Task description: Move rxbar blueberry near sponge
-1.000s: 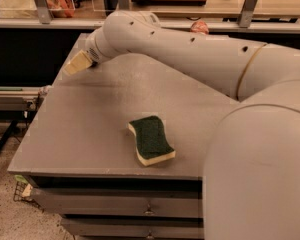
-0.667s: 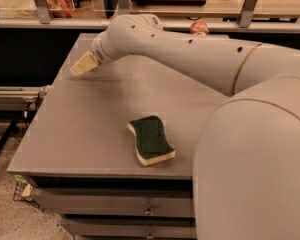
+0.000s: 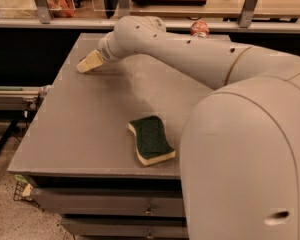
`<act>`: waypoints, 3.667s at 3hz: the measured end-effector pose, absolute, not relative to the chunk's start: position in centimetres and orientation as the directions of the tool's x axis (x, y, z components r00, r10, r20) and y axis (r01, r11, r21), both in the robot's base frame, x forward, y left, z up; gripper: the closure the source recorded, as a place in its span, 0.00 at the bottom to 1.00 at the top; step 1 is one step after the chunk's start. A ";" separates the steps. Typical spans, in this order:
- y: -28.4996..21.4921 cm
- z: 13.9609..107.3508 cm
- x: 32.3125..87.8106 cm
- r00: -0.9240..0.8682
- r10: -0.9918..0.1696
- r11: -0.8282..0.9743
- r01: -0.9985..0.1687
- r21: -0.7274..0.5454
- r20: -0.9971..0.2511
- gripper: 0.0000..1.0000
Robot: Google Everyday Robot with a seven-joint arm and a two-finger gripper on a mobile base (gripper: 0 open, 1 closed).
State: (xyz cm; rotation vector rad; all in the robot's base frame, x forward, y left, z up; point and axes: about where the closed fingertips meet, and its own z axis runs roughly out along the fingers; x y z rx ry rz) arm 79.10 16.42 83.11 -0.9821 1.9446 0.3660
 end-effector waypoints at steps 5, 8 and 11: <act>15.5 82.8 79.8 -0.357 -0.417 0.673 -0.739 -0.020 -0.836 1.00; 7.7 94.5 75.1 -0.160 -0.332 0.683 -0.720 -0.120 -0.929 1.00; 1.7 97.0 72.6 -0.137 -0.341 0.682 -0.717 -0.145 -0.930 1.00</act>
Offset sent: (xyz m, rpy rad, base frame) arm 0.0095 -0.0152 -0.0064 0.1021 0.0928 -0.0522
